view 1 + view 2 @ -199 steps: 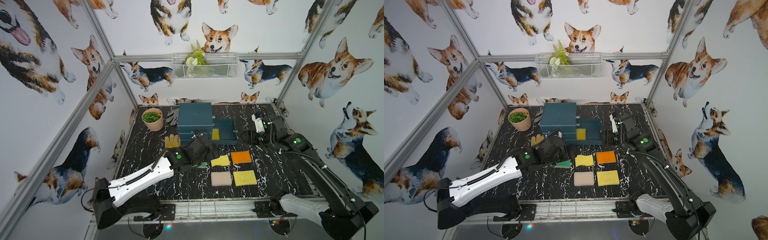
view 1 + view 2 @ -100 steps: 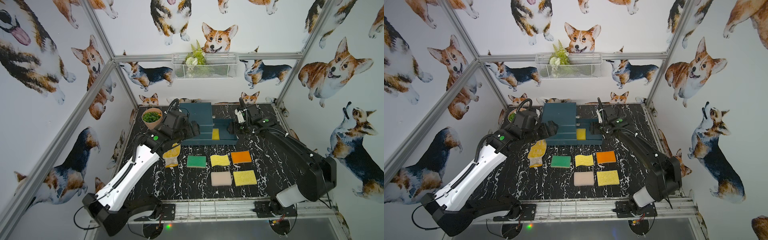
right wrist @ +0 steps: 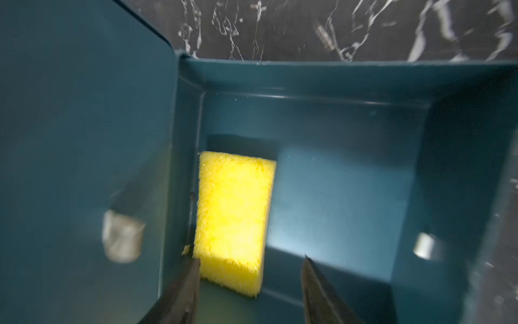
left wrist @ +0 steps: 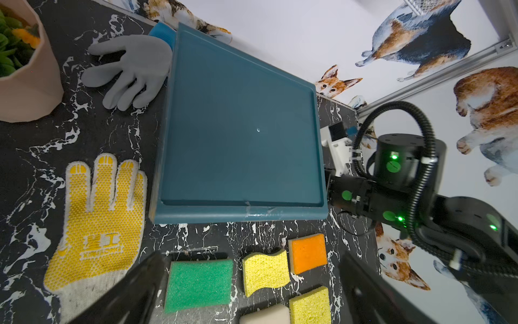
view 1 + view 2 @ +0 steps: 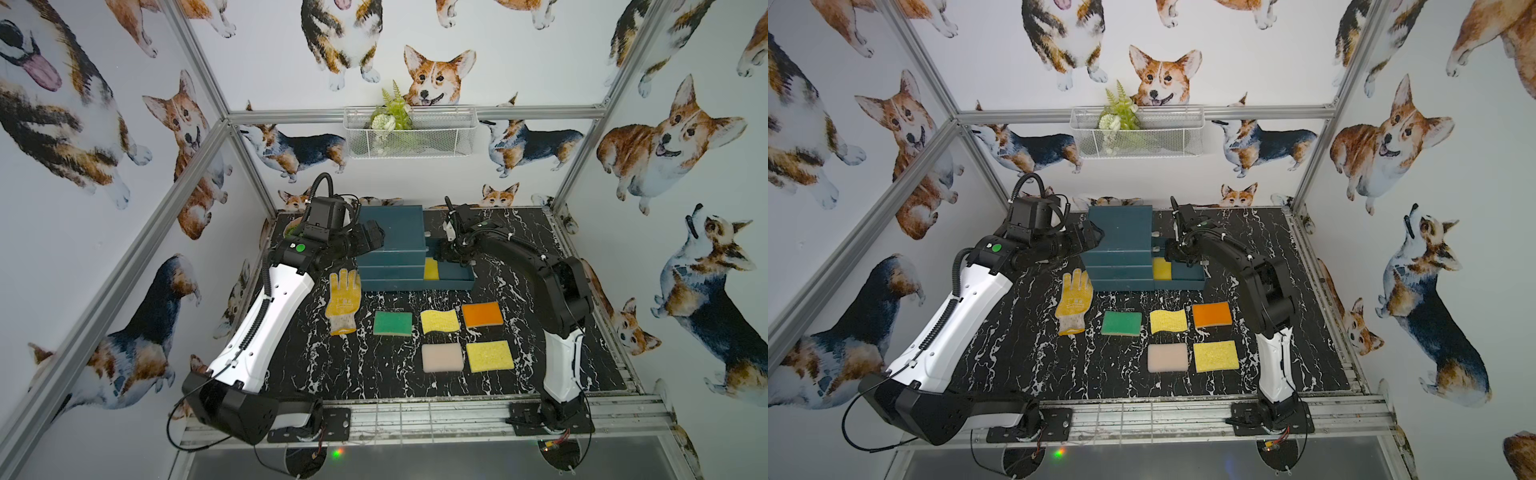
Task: Take the sponge out of the drawer
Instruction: Pick up the sponge from the drawer.
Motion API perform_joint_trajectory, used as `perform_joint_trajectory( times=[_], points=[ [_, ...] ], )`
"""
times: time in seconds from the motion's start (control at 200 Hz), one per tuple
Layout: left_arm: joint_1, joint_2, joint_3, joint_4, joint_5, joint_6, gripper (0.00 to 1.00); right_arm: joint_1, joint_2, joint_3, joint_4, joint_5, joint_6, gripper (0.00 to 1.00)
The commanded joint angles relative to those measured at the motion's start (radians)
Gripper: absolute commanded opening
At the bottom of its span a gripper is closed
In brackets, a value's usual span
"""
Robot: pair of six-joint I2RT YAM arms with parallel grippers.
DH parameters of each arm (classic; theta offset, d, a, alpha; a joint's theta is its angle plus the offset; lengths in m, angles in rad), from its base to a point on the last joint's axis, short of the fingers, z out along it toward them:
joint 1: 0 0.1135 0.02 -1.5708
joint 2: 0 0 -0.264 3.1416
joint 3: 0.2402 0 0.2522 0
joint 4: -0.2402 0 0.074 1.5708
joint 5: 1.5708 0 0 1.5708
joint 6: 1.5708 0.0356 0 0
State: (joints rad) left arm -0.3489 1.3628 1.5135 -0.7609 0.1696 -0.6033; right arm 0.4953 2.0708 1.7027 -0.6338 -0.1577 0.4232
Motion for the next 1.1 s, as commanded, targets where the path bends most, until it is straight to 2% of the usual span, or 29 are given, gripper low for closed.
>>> perform_joint_trajectory(
  times=[0.0,0.35,0.651,0.751,0.816,0.976,1.096],
  points=[
    [0.033,0.012,0.011,0.012,0.056,0.029,1.00,-0.001,0.057,0.039,-0.015,-0.032,0.034,0.59],
    [0.072,0.032,0.011,0.012,0.089,0.039,1.00,-0.001,0.148,0.063,-0.017,-0.016,0.064,0.59],
    [0.079,0.023,-0.001,0.008,0.094,0.042,1.00,0.008,0.171,0.040,-0.024,0.023,0.083,0.50],
    [0.080,0.017,-0.002,0.002,0.096,0.043,1.00,0.012,0.171,0.037,-0.019,0.026,0.091,0.39],
    [0.080,0.014,-0.002,-0.003,0.094,0.046,1.00,0.017,0.171,0.038,-0.019,0.027,0.092,0.25],
    [0.082,0.003,-0.016,-0.002,0.098,0.046,1.00,0.017,0.147,0.031,-0.015,0.030,0.091,0.01],
    [0.083,-0.008,-0.024,0.001,0.103,0.049,1.00,0.017,0.083,0.022,0.004,0.073,0.079,0.00]
  ],
)
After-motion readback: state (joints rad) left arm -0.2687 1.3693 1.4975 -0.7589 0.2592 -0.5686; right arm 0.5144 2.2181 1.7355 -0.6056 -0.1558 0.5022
